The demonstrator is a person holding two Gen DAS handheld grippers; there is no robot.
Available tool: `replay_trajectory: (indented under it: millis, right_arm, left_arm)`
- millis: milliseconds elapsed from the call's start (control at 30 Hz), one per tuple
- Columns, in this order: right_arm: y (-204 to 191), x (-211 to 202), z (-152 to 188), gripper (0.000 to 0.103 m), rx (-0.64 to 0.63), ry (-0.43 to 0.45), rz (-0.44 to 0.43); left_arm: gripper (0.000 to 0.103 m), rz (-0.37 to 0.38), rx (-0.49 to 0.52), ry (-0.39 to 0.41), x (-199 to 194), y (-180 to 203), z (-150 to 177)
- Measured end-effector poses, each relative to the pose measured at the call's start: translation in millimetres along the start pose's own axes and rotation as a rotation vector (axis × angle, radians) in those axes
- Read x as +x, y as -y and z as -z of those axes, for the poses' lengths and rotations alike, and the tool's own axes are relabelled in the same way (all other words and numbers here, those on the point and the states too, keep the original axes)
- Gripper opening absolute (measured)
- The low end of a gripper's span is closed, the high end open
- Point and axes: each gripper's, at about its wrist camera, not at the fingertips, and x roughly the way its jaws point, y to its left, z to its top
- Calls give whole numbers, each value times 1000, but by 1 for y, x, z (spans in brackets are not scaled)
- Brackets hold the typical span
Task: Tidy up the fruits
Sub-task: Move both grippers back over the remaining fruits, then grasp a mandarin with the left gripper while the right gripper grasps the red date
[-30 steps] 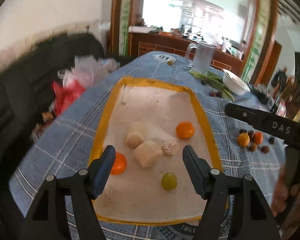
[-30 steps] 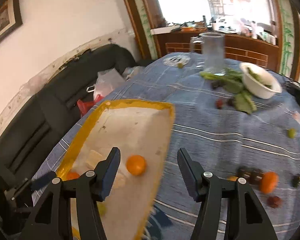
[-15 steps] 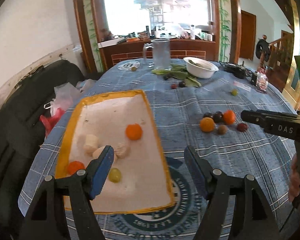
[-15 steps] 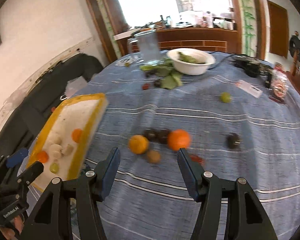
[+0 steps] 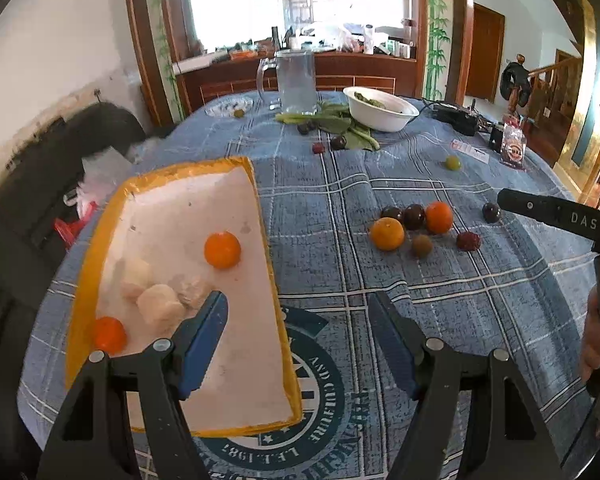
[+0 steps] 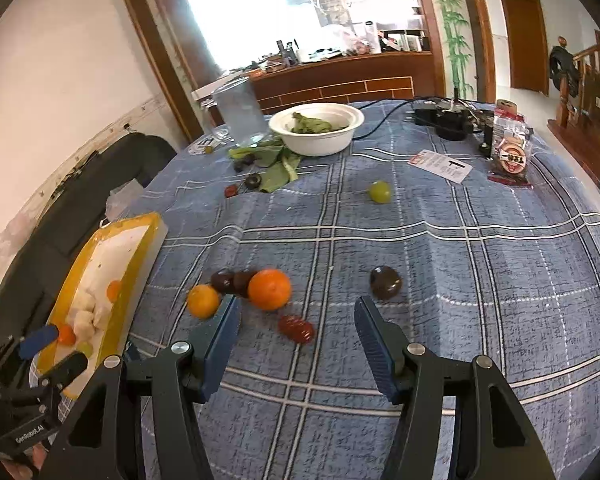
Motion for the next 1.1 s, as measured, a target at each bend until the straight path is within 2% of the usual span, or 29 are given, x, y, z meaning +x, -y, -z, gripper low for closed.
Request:
replay_trajectory:
  millis: [167, 267, 367, 433, 633, 767, 967, 1033, 1100]
  right_arm:
    - [2, 19, -12, 63, 46, -40, -38]
    - [-1, 38, -6, 63, 49, -86, -72]
    - [-5, 53, 4, 63, 20, -126, -70]
    - [-5, 58, 6, 63, 1, -143, -60]
    - [-2, 64, 12, 63, -40, -167, -32]
    - [-6, 65, 14, 62, -84, -163, -2]
    - [-11, 64, 17, 56, -128, -166, 24]
    - [-14, 64, 18, 54, -145, -166, 39]
    - [-16, 66, 19, 46, -163, -163, 66]
  left_arm:
    - [72, 47, -100, -23, 9, -15, -17]
    - [72, 79, -121, -22, 11, -17, -24]
    - [72, 110, -140, -31, 19, -11, -31]
    - [72, 153, -159, -44, 32, -3, -38]
    - [72, 211, -156, -109, 87, 27, -59]
    - [56, 184, -86, -108, 110, 41, -59]
    - [55, 230, -29, -90, 119, 50, -54]
    - [51, 244, 9, -88, 119, 56, -50]
    - [28, 281, 35, -101, 118, 62, -46]
